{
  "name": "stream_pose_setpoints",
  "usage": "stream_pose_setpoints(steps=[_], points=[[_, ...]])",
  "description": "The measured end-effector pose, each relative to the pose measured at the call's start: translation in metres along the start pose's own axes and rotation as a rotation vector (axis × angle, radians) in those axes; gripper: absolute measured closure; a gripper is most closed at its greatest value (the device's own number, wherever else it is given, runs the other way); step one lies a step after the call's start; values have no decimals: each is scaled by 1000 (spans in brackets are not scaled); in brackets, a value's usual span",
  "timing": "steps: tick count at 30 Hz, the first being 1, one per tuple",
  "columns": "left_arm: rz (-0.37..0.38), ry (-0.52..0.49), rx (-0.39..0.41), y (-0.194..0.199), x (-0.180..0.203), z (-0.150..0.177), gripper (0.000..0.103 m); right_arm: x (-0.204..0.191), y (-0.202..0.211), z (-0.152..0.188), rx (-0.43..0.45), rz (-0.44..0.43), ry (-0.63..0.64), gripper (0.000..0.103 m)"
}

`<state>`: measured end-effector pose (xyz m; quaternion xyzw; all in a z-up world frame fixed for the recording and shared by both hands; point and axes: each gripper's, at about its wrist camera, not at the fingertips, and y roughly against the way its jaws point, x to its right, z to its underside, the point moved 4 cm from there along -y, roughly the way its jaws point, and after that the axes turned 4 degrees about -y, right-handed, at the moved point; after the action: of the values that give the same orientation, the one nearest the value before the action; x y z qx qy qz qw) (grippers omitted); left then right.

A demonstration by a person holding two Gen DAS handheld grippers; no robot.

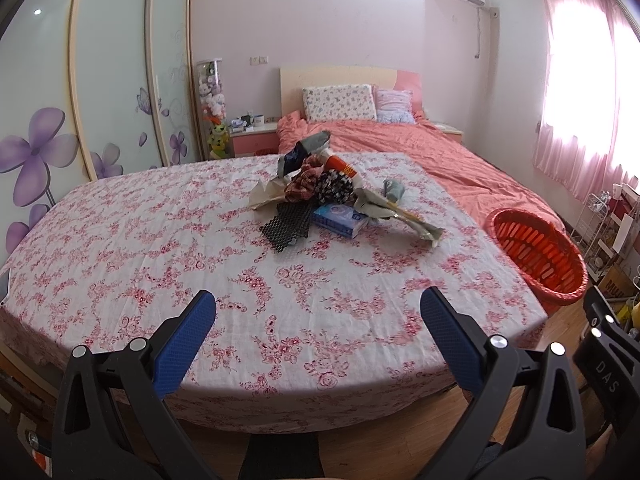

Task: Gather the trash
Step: 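Grasp the black mesh scrubber with the left tool while the right tool grasps a yellow-grey wrapper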

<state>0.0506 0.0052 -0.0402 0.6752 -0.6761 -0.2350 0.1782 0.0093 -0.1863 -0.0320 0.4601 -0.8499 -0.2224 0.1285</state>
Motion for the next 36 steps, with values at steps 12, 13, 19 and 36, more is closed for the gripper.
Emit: stream_pose_setpoints(steps=[12,13,19,36], points=[[-20,61,-133,-75,-37,-18,2,-52,-83,-9,-115,-206,30,4],[-21,63,-138,-81,-39,-19,2,-60,-89,-11,-129,-232,38,6],[-43,59,-162,-119,-56,-32,2,-118,-137,-21,-212,-384,79,17],[96,36,-282,-205,-50,-51,13,-195,-222,-21,-342,-467,200,53]])
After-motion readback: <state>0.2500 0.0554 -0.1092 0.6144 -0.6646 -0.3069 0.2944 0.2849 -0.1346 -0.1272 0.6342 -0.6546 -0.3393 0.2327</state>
